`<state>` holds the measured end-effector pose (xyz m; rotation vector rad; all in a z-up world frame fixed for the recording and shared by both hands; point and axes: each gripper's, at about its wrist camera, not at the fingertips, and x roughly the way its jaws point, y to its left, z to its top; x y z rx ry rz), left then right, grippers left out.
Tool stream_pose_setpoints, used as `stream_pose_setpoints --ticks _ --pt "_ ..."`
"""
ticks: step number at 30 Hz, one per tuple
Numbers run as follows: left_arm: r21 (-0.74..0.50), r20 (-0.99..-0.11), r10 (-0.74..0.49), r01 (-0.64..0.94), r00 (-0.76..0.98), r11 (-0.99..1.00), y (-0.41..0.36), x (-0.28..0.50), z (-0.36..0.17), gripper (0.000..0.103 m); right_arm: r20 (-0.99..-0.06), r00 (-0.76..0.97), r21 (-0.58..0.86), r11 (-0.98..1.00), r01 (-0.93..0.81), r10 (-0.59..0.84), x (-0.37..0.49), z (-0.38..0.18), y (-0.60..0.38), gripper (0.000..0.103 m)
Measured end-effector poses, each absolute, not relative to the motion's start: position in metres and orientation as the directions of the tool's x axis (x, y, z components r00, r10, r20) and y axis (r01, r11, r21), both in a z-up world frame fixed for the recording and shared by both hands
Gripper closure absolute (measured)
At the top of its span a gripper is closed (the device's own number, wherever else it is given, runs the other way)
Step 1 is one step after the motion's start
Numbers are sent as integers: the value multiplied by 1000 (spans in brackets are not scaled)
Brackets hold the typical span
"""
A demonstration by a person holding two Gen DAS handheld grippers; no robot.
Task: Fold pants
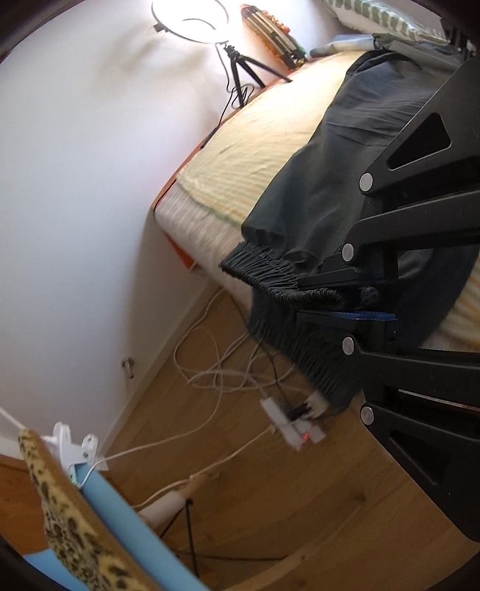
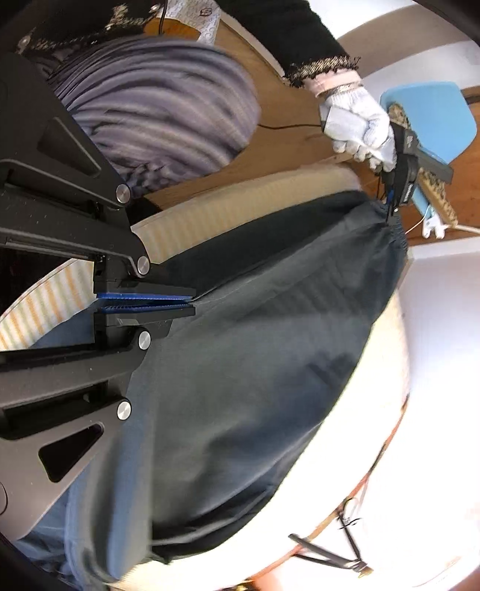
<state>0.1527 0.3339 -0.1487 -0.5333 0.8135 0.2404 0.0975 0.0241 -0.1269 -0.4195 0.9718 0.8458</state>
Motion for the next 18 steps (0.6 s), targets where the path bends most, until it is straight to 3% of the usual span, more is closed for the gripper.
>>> stream_pose_setpoints --ticks 7,11,14,16,18 --pt "-325 -761 48 -445 647 835 357 152 -156 95 -850 262 51 566 -823 457 94 -128 53 100" --pt "-322 -791 16 -439 612 839 358 159 -171 95 -863 241 58 562 -825 444 90 -139 58 100" --pt "-319 -800 14 -445 599 837 356 159 -175 89 -871 235 64 575 -815 430 86 -146 56 100" --pt "-301 -808 37 -466 588 832 358 157 -173 75 -873 234 76 593 -801 428 85 -149 48 100" --pt "-283 -808 62 -477 586 832 361 154 -167 74 -870 217 113 607 -787 442 84 -151 39 100"
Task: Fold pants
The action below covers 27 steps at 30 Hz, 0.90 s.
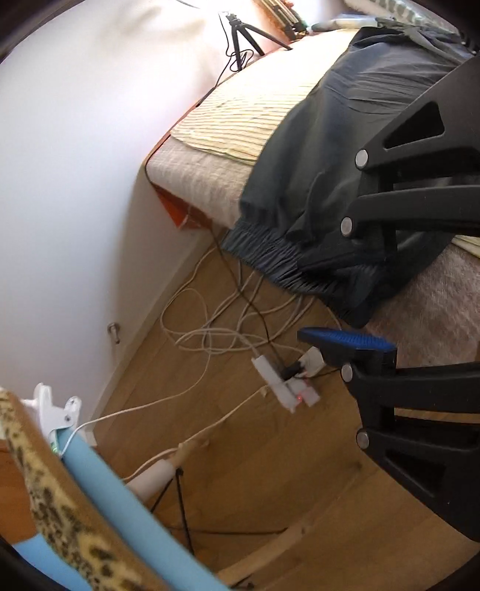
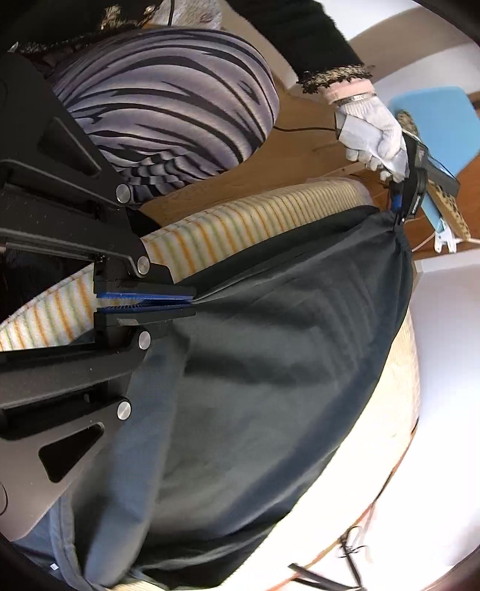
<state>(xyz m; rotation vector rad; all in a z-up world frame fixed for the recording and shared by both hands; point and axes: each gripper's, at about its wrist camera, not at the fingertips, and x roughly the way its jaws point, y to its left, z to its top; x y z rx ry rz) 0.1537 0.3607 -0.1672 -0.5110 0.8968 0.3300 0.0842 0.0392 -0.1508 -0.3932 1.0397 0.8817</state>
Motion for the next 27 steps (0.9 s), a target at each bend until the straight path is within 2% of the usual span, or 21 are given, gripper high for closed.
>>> stream_pose_setpoints --ticks 5,7,8,9,11,14,18,27 --pt "-271 -779 60 -422 624 865 346 148 -134 74 -851 261 153 690 -707 456 83 -142 11 98" --pt "-274 -763 35 -372 646 887 332 148 -119 74 -831 300 175 732 -658 469 83 -134 -5 83" --pt "-273 -754 18 -337 657 901 321 149 -109 74 -816 334 184 759 -624 472 82 -128 -17 67" --pt "-274 -747 4 -313 664 910 314 149 -103 74 -801 364 193 780 -596 476 81 -123 -27 54" --pt "-282 -734 -38 -254 678 925 296 152 -88 73 -775 404 224 809 -543 486 79 -113 -47 53" --pt "-316 -712 -123 -159 692 935 265 159 -61 66 -756 457 246 851 -464 468 73 -102 -78 53" --pt "-301 -697 -199 -29 689 953 225 172 -31 66 -745 539 224 909 -353 393 65 -88 -120 47" --pt "-274 -703 -386 274 597 922 95 221 16 60 -732 645 225 971 -76 220 47 -79 -225 47"
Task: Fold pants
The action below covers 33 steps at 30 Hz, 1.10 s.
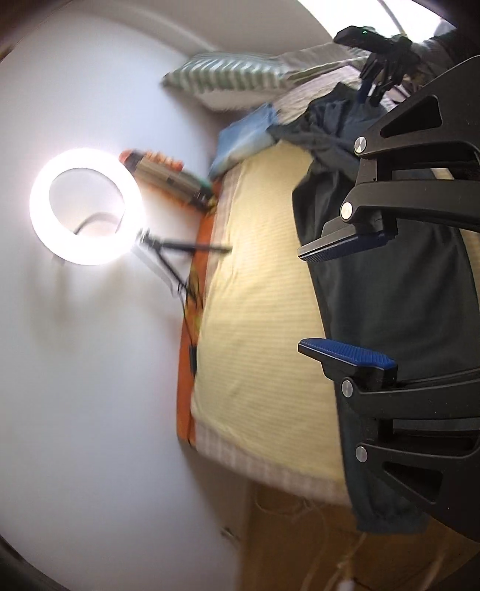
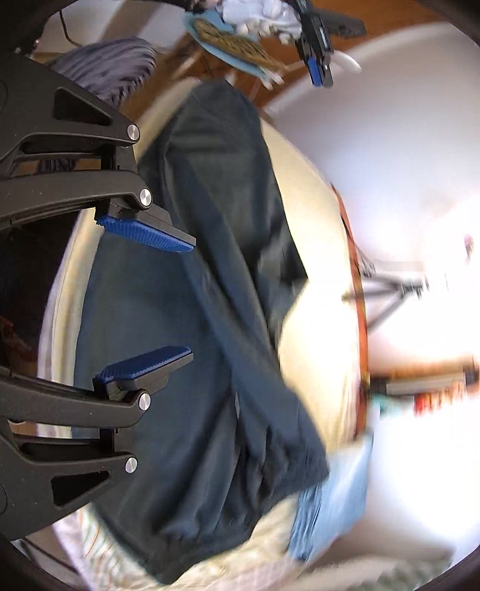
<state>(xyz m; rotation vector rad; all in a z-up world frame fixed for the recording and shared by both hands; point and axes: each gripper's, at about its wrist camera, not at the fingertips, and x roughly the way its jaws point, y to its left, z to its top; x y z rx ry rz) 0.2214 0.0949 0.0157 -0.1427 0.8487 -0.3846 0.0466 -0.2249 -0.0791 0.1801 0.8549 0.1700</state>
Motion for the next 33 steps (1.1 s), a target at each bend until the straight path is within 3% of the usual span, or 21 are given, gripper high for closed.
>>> stream_pose_setpoints --ticks 5,8,16,23,28,33 --pt "-313 -705 -500 412 502 856 15 233 12 54 -735 665 250 964 90 129 34 -85 -291 47" --pt "-309 -723 -531 480 443 821 -34 236 3 54 -750 659 242 952 186 62 29 -90 -323 36" --pt "-395 -729 -623 568 284 722 -158 245 -35 49 -767 638 193 922 337 -73 23 -99 -397 36" --pt "-403 -760 -623 617 185 676 -261 274 -76 46 -767 629 168 905 390 -129 29 -98 -445 36" --pt "-382 -800 -576 597 169 705 -303 301 -107 41 -767 639 277 868 412 -59 25 -105 -475 36" --pt "-367 -841 -521 555 146 747 -328 322 -136 41 -761 645 268 871 412 -71 22 -104 -483 36"
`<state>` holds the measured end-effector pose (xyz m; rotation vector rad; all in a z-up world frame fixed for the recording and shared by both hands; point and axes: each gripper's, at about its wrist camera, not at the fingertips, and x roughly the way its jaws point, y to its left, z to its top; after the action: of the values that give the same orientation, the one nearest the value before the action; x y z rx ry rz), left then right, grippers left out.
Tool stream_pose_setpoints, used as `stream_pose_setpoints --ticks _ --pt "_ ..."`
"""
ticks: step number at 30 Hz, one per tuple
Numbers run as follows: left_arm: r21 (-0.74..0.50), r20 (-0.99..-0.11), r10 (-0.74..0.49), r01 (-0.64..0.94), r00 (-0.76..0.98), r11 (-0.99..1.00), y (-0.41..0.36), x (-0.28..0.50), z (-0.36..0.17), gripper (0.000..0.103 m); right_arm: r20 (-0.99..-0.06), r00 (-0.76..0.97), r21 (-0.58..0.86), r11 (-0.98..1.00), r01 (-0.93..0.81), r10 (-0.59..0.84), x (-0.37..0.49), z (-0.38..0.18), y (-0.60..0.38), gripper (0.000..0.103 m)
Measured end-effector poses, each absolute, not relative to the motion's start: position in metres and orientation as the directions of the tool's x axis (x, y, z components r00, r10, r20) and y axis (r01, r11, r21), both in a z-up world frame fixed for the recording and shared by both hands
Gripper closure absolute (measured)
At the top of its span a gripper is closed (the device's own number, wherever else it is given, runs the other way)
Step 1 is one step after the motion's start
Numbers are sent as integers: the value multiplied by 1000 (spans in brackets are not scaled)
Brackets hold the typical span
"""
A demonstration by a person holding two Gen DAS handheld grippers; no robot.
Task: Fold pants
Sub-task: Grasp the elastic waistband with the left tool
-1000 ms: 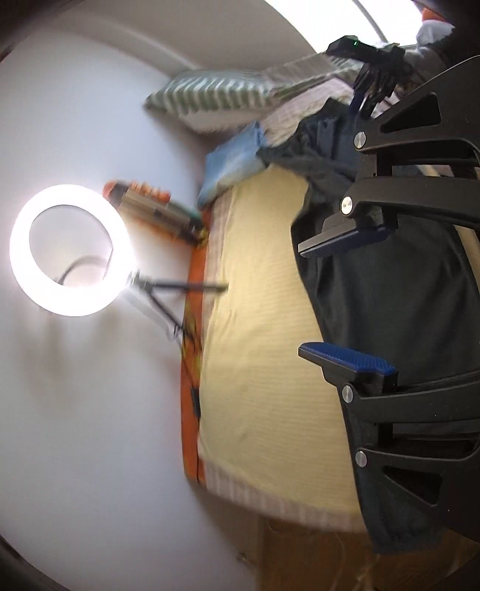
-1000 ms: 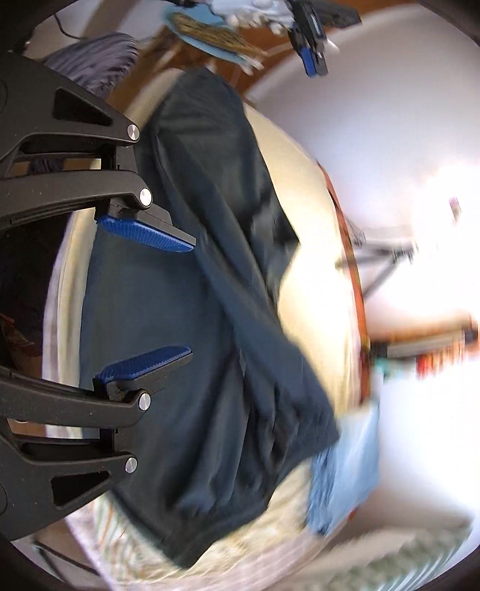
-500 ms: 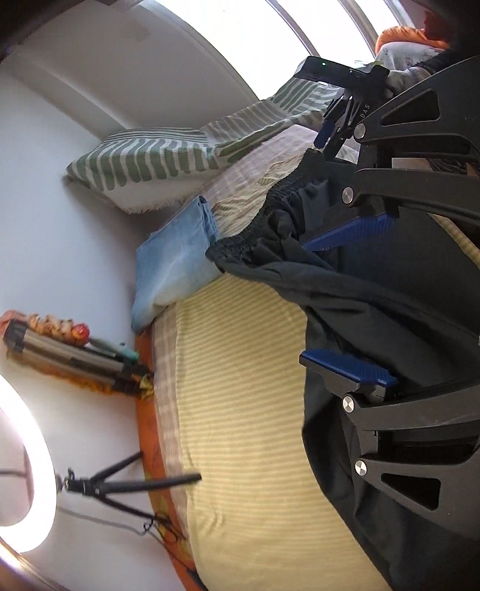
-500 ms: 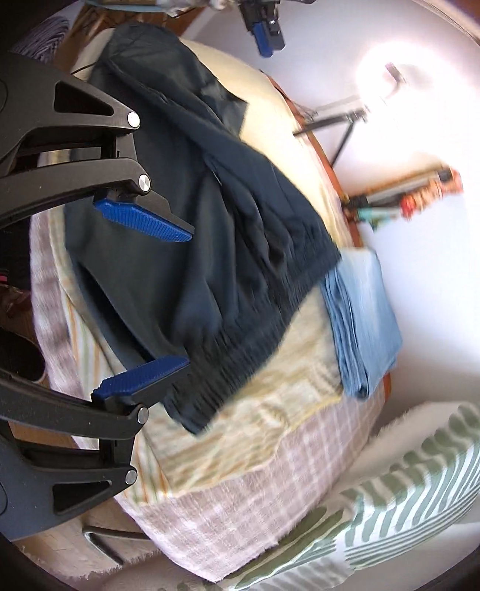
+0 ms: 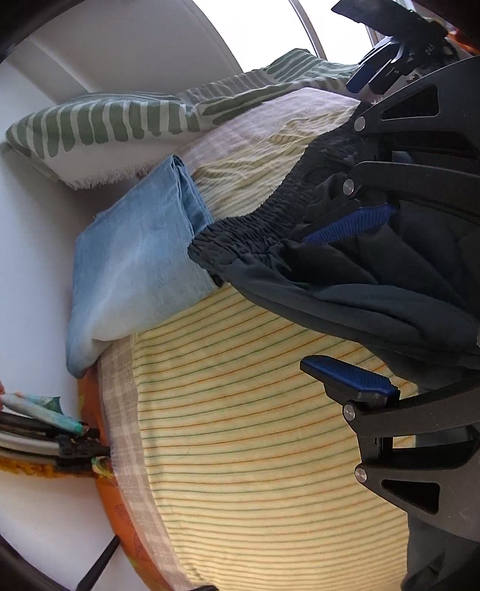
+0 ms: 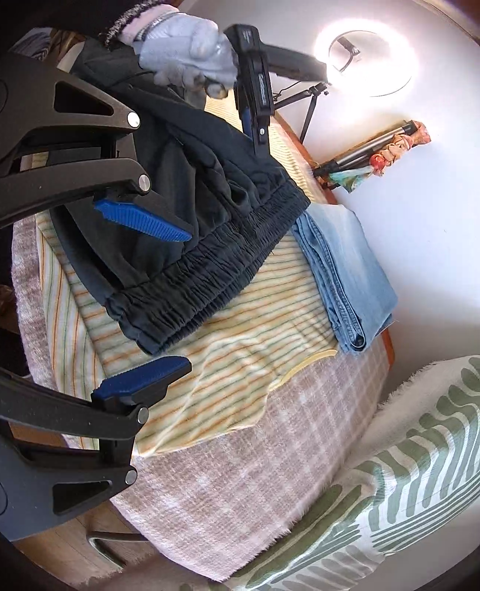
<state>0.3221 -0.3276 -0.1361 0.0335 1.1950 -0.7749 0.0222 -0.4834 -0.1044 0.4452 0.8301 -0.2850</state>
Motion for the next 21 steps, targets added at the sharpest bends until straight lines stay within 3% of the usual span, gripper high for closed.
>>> stream_pose_setpoints --ticks 6,8,10,12,21 --pt "-364 -857 -496 516 142 776 -335 327 -157 44 -762 643 262 872 414 -76 25 -105 -490 36" --pt "-341 -858 -487 526 164 779 -339 325 -159 55 -760 644 260 870 420 -84 25 -104 -493 36" --pt "-326 -856 -486 544 179 773 -342 323 -158 87 -761 643 264 863 431 -88 25 -106 -498 36" --pt "-332 -846 -500 553 183 764 -342 322 -155 97 -768 635 274 850 449 -88 24 -110 -504 36" --pt "-305 -739 -623 697 257 649 -347 278 -87 101 -762 644 328 817 475 -68 13 -115 -518 36"
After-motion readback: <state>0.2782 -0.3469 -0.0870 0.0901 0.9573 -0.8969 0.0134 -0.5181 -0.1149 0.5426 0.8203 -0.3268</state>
